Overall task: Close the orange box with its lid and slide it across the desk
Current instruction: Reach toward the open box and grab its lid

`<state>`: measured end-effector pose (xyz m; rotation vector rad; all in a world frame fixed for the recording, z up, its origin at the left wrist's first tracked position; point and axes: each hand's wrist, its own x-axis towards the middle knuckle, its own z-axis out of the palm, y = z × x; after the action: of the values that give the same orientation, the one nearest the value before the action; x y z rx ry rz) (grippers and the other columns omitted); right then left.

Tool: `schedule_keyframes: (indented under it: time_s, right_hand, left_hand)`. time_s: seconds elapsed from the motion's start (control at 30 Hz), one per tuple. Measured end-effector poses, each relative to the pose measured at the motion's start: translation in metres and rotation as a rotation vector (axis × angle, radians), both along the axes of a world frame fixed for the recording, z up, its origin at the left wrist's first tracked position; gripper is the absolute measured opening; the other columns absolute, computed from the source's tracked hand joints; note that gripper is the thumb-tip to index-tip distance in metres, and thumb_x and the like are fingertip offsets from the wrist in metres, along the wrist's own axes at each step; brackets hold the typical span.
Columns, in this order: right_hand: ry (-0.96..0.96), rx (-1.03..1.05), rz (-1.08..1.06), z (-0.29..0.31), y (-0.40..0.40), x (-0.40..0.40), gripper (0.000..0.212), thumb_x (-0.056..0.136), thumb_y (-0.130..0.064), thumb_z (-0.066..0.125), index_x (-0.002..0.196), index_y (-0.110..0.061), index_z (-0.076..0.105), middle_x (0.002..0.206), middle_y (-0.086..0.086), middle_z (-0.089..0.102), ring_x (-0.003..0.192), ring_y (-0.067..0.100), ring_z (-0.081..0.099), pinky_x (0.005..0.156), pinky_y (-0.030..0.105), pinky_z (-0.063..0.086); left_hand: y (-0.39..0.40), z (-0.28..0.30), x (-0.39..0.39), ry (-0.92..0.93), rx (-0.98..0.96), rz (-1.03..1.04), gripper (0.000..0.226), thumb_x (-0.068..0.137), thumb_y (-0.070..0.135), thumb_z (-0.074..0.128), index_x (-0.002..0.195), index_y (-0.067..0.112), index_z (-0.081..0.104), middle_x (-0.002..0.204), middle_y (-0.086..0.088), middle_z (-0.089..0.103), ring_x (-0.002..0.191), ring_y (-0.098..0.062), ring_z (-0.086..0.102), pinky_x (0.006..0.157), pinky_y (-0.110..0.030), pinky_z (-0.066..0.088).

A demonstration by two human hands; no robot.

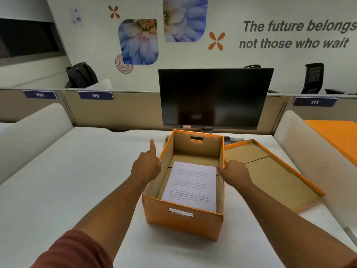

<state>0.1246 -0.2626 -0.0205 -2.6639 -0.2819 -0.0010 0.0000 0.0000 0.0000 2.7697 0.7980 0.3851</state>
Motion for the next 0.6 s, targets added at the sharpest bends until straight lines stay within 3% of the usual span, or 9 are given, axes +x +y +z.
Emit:
schedule_keyframes:
  time_s: [0.1, 0.17, 0.2, 0.27, 0.3, 0.43, 0.5, 0.6]
  right_hand:
    - [0.029, 0.011, -0.033, -0.002, 0.002, -0.003, 0.042, 0.091, -0.043, 0.059, 0.062, -0.013, 0.053, 0.055, 0.001, 0.051, 0.048, 0.014, 0.048, 0.046, 0.025, 0.036]
    - [0.056, 0.014, -0.04, 0.0, 0.002, -0.005, 0.038, 0.091, -0.039, 0.058, 0.065, -0.011, 0.056, 0.057, 0.002, 0.052, 0.049, 0.015, 0.049, 0.047, 0.026, 0.039]
    - [0.062, 0.009, -0.047, 0.0, 0.002, -0.005, 0.036, 0.092, -0.036, 0.058, 0.067, -0.01, 0.057, 0.057, 0.003, 0.052, 0.05, 0.016, 0.049, 0.048, 0.027, 0.04]
    - [0.069, -0.004, -0.053, 0.002, 0.0, -0.004, 0.034, 0.092, -0.03, 0.057, 0.066, -0.009, 0.056, 0.057, 0.004, 0.05, 0.049, 0.017, 0.048, 0.048, 0.027, 0.039]
    - [0.068, -0.006, -0.05, 0.002, -0.001, -0.005, 0.033, 0.092, -0.028, 0.057, 0.065, -0.009, 0.056, 0.056, 0.004, 0.049, 0.049, 0.017, 0.046, 0.048, 0.027, 0.038]
    - [0.047, -0.007, -0.028, 0.004, 0.0, -0.01, 0.033, 0.094, -0.024, 0.053, 0.064, -0.009, 0.055, 0.056, 0.003, 0.049, 0.051, 0.017, 0.046, 0.049, 0.026, 0.035]
    - [0.028, 0.012, -0.017, 0.007, 0.002, -0.014, 0.034, 0.095, -0.024, 0.052, 0.066, -0.007, 0.059, 0.058, 0.005, 0.053, 0.052, 0.019, 0.05, 0.05, 0.026, 0.037]
    - [-0.027, 0.004, 0.025, 0.011, 0.009, -0.018, 0.038, 0.094, -0.024, 0.053, 0.058, -0.01, 0.054, 0.054, 0.003, 0.05, 0.05, 0.016, 0.047, 0.047, 0.026, 0.032]
  left_hand:
    - [0.005, -0.008, -0.003, 0.057, -0.043, 0.015, 0.075, 0.097, 0.035, 0.05, 0.157, 0.02, 0.006, 0.082, 0.0, 0.063, 0.066, -0.015, 0.063, 0.054, -0.024, 0.049]
    - [0.008, -0.012, -0.002, 0.104, -0.023, 0.018, 0.059, 0.099, 0.035, 0.046, 0.153, 0.016, 0.029, 0.107, -0.004, 0.07, 0.09, -0.021, 0.069, 0.071, -0.032, 0.055]
    - [0.009, -0.014, -0.002, 0.102, -0.037, 0.012, 0.047, 0.099, 0.034, 0.045, 0.142, 0.014, 0.047, 0.113, -0.006, 0.071, 0.098, -0.023, 0.069, 0.077, -0.034, 0.054]
    - [0.01, -0.018, 0.0, 0.091, -0.067, 0.002, 0.033, 0.098, 0.033, 0.046, 0.103, 0.012, 0.07, 0.088, -0.003, 0.071, 0.081, -0.02, 0.069, 0.065, -0.028, 0.049]
    - [0.01, -0.02, 0.0, 0.082, -0.078, 0.0, 0.033, 0.097, 0.035, 0.047, 0.088, 0.013, 0.07, 0.076, 0.0, 0.067, 0.07, -0.018, 0.065, 0.059, -0.026, 0.045]
    - [0.007, -0.024, -0.004, 0.038, -0.063, -0.004, 0.034, 0.095, 0.036, 0.053, 0.065, 0.02, 0.057, 0.06, 0.001, 0.06, 0.054, -0.014, 0.057, 0.052, -0.022, 0.038]
    - [0.007, -0.023, -0.011, 0.007, -0.058, 0.001, 0.037, 0.092, 0.035, 0.057, 0.057, 0.022, 0.052, 0.052, 0.003, 0.053, 0.048, -0.014, 0.054, 0.049, -0.021, 0.035]
    - [0.012, -0.023, -0.026, -0.034, -0.055, 0.029, 0.036, 0.088, 0.037, 0.059, 0.057, 0.02, 0.054, 0.051, 0.001, 0.054, 0.048, -0.015, 0.055, 0.049, -0.024, 0.043]
